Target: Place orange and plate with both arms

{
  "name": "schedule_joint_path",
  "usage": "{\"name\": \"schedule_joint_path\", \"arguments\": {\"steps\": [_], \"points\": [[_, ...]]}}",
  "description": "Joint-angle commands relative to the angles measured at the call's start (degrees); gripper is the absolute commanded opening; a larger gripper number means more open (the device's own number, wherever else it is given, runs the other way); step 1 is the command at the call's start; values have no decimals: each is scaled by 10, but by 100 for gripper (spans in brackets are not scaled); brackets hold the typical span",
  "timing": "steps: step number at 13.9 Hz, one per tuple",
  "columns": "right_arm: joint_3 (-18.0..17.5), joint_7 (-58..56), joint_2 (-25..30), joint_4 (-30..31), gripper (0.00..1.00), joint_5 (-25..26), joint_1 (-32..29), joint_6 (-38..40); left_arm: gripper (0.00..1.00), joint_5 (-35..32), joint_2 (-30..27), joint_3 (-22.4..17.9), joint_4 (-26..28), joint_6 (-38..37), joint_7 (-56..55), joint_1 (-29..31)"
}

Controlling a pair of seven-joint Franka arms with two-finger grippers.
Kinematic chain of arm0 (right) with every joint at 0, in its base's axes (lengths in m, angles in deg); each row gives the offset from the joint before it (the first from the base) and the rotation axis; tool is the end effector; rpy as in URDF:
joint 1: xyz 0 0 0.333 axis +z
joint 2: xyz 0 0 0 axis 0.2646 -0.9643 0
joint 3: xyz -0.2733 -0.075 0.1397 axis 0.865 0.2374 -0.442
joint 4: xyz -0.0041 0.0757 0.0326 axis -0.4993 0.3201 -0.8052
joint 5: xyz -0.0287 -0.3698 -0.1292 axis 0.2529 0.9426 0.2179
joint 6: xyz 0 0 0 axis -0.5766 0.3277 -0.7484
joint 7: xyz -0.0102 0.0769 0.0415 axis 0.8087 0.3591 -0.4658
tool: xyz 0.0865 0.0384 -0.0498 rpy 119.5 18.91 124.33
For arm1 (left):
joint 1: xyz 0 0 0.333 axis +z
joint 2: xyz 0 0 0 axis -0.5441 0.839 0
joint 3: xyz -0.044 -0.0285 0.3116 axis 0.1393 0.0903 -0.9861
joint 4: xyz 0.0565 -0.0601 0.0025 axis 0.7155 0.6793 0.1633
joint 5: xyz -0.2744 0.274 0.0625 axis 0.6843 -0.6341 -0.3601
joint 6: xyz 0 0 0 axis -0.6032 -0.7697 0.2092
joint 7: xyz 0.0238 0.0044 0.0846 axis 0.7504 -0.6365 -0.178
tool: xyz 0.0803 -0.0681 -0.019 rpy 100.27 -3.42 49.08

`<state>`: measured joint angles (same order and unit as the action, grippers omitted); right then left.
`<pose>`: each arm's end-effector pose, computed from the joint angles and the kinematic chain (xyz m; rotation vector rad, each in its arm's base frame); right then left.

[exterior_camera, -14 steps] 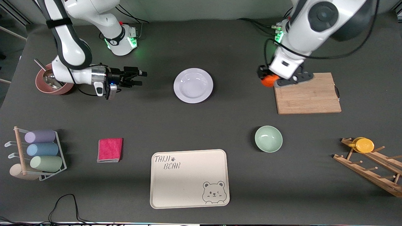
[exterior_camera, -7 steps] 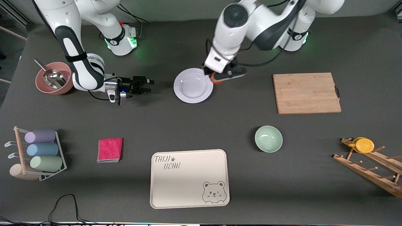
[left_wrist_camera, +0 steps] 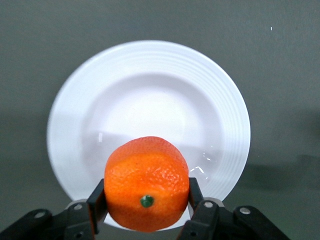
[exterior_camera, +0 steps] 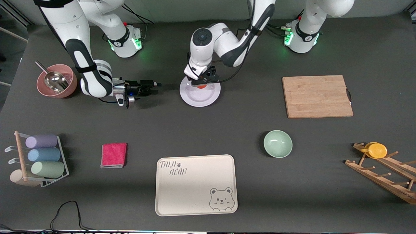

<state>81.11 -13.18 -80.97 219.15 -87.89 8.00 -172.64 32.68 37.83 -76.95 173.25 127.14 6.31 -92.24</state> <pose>0.3528 0.0979 0.1381 -2.0151 -0.0195 0.1999 0.3061 -0.5713 0.2600 3.0031 0.3522 -0.1489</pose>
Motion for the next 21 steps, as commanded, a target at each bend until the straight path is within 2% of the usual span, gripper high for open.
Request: {"name": "schedule_joint_path", "arguments": {"steps": [1, 2, 3, 4, 5, 6, 9, 11, 13, 14, 19, 21], "points": [[5, -18, -12, -7, 100, -16, 4, 13, 3, -5, 45, -11, -43, -2, -9, -7], [5, -26, -17, -7, 100, -17, 4, 13, 6, -5, 55, -11, -47, 3, -8, -7], [5, -40, -23, -7, 100, -27, 2, 13, 15, -5, 59, -12, -50, 4, -5, -7], [5, -54, -29, -7, 100, -39, 3, 13, 46, -7, 65, -12, -51, 4, -5, -7], [5, -60, -37, -9, 100, -42, 3, 13, 85, -21, 73, -12, -55, 4, -8, -8], [5, -60, -39, -10, 100, -43, 3, 13, 100, -37, 78, -12, -56, 3, -9, -10], [5, -60, -41, -10, 99, -43, 3, 13, 100, -41, 58, -14, -57, -24, -7, -4], [5, -60, -42, -11, 82, -42, 3, 13, 100, -40, 20, -25, -79, -89, -4, 6], [5, -60, -42, -12, 61, -43, 3, 13, 100, -43, -25, -33, -108, -166, 24, 46], [5, -60, -42, -12, 56, -42, 3, 13, 100, -42, -44, -33, -123, -197, 52, 73], [4, -103, -59, -17, 52, -52, 3, 13, 100, -44, -95, -34, -231, -383, 157, 223], [4, -121, -75, -18, 51, -62, 4, 13, 100, -66, -121, -35, -246, -455, 198, 287]]}}
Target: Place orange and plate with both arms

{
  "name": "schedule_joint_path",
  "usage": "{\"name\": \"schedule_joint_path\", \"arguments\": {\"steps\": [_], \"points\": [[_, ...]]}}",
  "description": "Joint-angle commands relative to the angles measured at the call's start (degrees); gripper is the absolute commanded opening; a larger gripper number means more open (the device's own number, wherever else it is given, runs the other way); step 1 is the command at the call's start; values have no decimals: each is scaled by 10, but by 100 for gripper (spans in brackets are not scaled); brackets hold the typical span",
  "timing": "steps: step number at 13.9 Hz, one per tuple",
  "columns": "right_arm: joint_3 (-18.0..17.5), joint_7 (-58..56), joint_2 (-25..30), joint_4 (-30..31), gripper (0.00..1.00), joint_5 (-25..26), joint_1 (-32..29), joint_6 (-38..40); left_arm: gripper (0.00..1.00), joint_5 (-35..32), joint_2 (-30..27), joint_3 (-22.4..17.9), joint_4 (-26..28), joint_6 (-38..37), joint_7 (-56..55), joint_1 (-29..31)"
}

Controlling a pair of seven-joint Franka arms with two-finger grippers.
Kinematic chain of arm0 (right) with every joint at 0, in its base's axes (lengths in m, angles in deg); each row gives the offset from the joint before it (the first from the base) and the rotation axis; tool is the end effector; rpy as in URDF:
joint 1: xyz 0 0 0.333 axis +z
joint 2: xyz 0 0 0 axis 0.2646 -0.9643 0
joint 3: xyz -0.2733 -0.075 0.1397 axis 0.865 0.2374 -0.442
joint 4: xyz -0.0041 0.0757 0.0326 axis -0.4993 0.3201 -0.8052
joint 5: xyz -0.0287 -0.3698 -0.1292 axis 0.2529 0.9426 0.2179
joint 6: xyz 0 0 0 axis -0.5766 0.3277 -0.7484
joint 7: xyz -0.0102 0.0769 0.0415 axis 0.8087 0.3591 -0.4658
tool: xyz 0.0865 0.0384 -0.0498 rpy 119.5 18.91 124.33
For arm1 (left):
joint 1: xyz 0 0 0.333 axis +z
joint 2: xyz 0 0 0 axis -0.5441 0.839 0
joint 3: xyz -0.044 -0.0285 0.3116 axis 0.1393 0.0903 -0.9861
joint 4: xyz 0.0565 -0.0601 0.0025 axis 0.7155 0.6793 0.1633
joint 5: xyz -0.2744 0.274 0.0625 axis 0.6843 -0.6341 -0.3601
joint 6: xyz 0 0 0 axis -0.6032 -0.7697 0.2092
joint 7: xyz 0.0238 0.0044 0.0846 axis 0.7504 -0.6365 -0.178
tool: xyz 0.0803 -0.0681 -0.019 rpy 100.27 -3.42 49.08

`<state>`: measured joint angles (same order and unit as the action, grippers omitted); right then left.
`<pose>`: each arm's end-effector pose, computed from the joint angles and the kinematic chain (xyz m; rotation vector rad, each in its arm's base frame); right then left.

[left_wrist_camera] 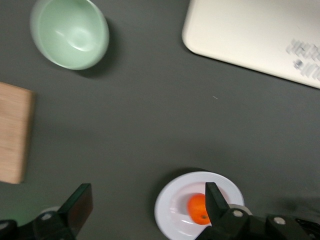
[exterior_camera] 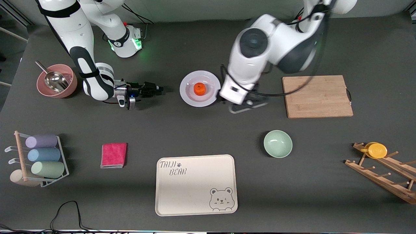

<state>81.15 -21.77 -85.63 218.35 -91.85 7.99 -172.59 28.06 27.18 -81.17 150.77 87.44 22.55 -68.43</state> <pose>0.3486 0.0932 0.1124 -2.0166 -0.0668 0.1196 0.5334 -0.3707 0.5021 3.0754 0.5043 -0.1420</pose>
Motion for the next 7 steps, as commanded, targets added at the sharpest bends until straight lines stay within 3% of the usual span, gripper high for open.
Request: {"name": "schedule_joint_path", "arguments": {"steps": [1, 4, 7], "points": [[4, -37, -32, -11, 51, -23, 4, 13, 100, -43, -28, 8, -19, -79, 63, 79], [4, -37, -32, -13, 51, -23, 4, 23, 100, -69, -60, 8, -7, -123, 180, 181], [-3, -37, -33, -14, 51, -40, 7, 27, 100, -68, -138, 9, 85, -111, 325, 263]]}}
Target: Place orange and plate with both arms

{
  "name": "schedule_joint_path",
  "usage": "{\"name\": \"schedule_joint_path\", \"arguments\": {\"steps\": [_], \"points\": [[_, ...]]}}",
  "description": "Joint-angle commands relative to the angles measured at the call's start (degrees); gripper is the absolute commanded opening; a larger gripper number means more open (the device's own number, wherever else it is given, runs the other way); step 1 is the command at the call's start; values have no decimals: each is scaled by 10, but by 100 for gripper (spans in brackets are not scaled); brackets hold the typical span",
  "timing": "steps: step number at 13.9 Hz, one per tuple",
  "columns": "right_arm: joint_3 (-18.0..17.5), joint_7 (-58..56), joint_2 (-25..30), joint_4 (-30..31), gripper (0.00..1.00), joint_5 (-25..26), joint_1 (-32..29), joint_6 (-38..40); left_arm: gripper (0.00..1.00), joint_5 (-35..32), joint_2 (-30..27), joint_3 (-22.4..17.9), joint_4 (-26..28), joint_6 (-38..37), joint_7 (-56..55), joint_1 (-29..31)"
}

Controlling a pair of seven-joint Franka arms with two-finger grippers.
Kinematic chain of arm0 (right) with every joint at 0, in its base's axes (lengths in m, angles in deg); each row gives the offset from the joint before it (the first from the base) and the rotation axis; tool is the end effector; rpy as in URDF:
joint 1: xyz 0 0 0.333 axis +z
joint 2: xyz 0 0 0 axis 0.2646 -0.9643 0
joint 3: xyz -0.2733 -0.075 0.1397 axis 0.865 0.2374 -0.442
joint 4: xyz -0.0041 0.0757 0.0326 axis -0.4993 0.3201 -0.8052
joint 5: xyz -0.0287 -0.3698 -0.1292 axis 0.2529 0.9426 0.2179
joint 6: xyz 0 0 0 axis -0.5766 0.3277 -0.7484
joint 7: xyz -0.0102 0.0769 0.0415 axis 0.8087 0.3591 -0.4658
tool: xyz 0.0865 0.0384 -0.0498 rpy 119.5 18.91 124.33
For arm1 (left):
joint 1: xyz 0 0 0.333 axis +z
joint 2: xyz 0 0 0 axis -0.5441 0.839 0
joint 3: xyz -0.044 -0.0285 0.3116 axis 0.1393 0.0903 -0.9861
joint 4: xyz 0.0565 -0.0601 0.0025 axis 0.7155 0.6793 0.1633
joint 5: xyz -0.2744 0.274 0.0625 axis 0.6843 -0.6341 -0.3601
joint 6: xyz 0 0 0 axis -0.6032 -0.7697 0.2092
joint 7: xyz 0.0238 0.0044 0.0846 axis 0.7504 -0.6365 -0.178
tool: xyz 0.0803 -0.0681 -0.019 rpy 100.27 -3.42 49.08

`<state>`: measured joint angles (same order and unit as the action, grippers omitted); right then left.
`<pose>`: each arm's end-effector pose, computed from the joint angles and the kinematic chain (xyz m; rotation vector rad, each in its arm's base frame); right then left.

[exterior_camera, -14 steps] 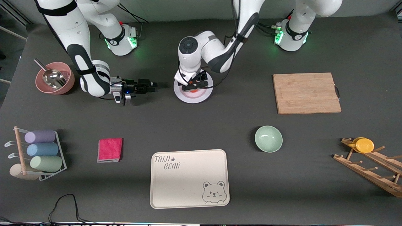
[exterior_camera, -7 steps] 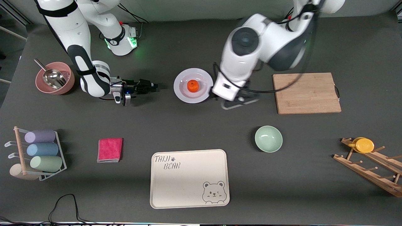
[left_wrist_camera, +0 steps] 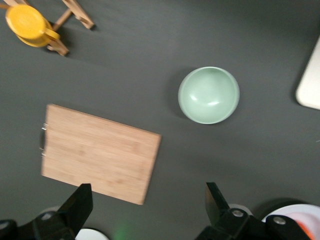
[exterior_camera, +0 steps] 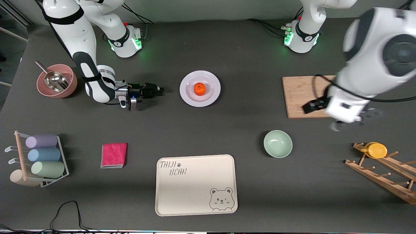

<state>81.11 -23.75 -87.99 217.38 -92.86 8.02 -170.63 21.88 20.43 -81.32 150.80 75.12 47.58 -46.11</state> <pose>0.3481 0.0957 0.1026 -1.9905 -0.0769 0.1172 0.5896 -0.1184 0.5588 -3.0345 -0.4057 0.2040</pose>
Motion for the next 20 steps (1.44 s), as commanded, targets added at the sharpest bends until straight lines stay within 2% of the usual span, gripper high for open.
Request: {"name": "schedule_joint_path", "arguments": {"steps": [1, 5, 8, 9, 13, 16, 18, 19, 20], "points": [[-19, -17, -8, -4, 51, -51, 8, 7, 100, -3, -94, 10, 110, 18, 115, 59], [-73, -18, -16, -14, 51, -110, 8, -1, 100, 5, -212, 8, 228, 28, 282, 139], [-99, -18, -23, -24, 51, -135, 9, -16, 100, 4, -311, -8, 341, 96, 293, 136], [-102, -18, -24, -26, 51, -143, 9, -25, 100, 4, -328, -9, 357, 107, 293, 136], [-146, -18, -35, -46, 51, -182, 9, -44, 100, 4, -327, -2, 350, 107, 292, 133], [-148, -18, -36, -50, 51, -183, 9, -49, 100, 4, -324, -2, 332, 93, 291, 132], [-149, -18, -36, -50, 40, -183, 9, -49, 100, 3, -324, 1, 323, 72, 291, 132], [-152, -18, -35, -50, 31, -183, 8, -49, 100, 2, -324, 3, 322, 66, 292, 131], [-154, -18, -35, -51, 15, -183, 8, -48, 100, 0, -324, 10, 321, 65, 291, 132]]}}
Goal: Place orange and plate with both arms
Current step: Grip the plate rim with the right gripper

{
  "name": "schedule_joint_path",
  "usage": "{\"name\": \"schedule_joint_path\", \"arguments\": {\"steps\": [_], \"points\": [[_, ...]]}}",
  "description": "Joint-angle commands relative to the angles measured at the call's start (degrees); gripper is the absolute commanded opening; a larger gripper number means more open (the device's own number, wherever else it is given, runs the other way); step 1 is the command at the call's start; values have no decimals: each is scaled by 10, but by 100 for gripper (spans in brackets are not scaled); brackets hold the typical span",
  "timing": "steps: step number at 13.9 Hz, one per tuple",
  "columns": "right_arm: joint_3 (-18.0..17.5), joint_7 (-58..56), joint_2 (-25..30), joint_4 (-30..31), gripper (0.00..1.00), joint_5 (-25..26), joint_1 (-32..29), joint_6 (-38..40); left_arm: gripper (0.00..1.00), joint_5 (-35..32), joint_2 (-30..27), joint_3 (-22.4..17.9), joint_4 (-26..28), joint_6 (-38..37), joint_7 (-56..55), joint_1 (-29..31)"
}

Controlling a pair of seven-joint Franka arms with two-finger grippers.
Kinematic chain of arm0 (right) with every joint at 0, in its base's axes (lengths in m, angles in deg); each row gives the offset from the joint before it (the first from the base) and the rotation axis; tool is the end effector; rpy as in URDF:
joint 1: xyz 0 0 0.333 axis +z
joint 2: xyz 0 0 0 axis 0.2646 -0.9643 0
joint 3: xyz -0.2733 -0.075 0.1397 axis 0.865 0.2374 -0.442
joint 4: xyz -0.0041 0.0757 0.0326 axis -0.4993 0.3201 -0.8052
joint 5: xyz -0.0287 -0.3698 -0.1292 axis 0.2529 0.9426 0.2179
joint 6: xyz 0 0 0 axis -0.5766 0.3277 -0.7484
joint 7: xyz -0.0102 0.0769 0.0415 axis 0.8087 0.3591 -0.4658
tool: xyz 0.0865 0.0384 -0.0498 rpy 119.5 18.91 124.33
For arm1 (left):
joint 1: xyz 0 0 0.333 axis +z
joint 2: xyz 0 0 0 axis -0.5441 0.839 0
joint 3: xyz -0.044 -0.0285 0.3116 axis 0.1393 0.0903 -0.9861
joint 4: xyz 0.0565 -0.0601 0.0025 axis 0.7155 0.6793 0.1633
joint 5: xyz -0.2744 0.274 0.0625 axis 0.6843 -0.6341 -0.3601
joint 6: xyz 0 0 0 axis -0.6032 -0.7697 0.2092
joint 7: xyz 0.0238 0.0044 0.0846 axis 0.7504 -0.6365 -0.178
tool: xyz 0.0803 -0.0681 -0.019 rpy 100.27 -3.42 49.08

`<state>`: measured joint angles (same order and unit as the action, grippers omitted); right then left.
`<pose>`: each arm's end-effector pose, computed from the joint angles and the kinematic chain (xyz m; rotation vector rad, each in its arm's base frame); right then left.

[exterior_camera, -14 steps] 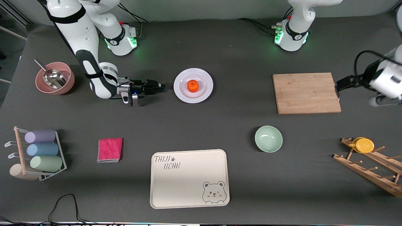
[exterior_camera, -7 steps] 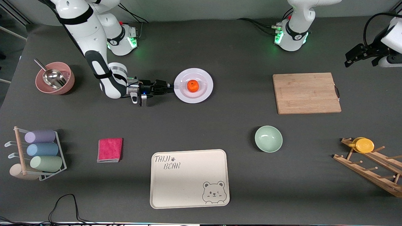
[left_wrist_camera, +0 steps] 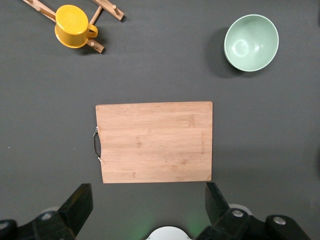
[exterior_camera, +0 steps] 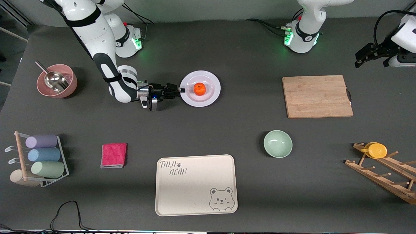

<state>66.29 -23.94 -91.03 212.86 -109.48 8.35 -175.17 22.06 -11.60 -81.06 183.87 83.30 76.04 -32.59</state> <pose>0.3498 0.2034 0.0936 -1.9172 -0.0325 0.0721 0.4384 0.0174 0.5911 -3.1344 0.0040 0.0400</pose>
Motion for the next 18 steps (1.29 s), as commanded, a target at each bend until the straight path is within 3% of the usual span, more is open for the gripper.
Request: {"name": "schedule_joint_path", "arguments": {"steps": [1, 2, 6, 13, 16, 18], "points": [[-6, -16, -5, -7, 5, -19, 5, -2, 100, -3, -4, 14, -17, -20, 8, 1], [-6, -16, -5, -9, 0, -19, 5, -2, 100, -3, -1, 14, -23, -22, 9, 2], [-6, -7, 6, -18, 0, -19, 1, 5, 100, -3, 8, 14, -38, -21, 9, 1], [-2, 159, 165, -24, 0, -5, 2, 42, 100, 4, 17, 14, -39, -33, 6, 0], [1, 224, 188, -52, 0, 35, -1, 39, 100, 4, 17, 14, -39, -31, 6, 0], [22, 269, 174, -105, 0, 76, -2, 38, 100, 4, 17, 12, -39, -32, 8, 2]]}}
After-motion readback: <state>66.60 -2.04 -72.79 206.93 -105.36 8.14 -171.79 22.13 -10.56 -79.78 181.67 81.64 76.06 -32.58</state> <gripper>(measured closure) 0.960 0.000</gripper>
